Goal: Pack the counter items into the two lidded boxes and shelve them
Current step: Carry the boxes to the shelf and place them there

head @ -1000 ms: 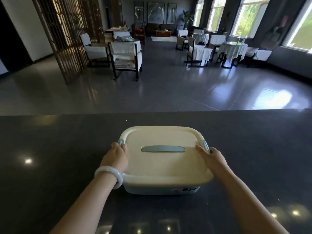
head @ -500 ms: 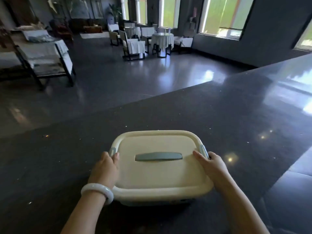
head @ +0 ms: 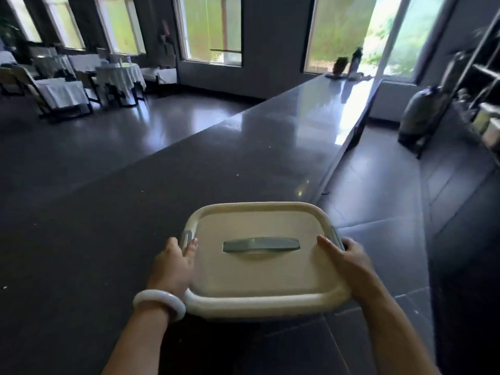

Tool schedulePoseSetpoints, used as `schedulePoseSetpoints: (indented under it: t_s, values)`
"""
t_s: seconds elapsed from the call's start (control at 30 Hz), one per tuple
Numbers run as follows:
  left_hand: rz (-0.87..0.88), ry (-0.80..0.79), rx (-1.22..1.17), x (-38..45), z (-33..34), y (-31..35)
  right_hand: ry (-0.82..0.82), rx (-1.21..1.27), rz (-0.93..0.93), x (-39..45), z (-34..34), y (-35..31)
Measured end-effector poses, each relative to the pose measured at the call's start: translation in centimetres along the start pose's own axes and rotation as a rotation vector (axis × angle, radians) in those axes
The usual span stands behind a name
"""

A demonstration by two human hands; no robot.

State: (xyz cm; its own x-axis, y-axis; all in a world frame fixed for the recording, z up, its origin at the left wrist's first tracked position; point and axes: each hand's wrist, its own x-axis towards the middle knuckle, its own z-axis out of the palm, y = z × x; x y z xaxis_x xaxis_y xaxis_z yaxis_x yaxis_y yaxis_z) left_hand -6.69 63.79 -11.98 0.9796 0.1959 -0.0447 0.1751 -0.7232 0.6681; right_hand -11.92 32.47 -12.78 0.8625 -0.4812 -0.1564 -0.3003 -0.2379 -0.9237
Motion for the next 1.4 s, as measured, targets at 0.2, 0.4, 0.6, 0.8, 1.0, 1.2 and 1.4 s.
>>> schedulePoseSetpoints:
  t_s: [0.2,0.4,0.6,0.8,1.0,1.2,1.4]
  values:
    - [0.151,-0.118,-0.008,3.5,10.1,10.7,0.176,0.077,0.085,5.1,-10.2,3.4]
    - [0.290,-0.236,0.022,8.1,20.0,20.5,0.346,0.141,0.180,11.0,-17.4,6.6]
    - [0.392,-0.351,0.010,14.2,29.5,31.1,0.486,0.132,0.230,21.5,-23.8,7.1]
    - [0.493,-0.435,-0.061,21.1,38.8,43.6,0.642,0.196,0.251,32.6,-30.8,6.3]
    - [0.554,-0.523,-0.041,23.6,48.6,54.1,0.774,0.221,0.292,40.8,-38.2,8.3]
    - [0.572,-0.538,-0.001,25.7,58.7,64.6,0.777,0.249,0.289,51.5,-47.1,11.1]
    - [0.588,-0.518,0.020,28.5,67.4,74.9,0.777,0.271,0.278,62.4,-55.9,12.0]
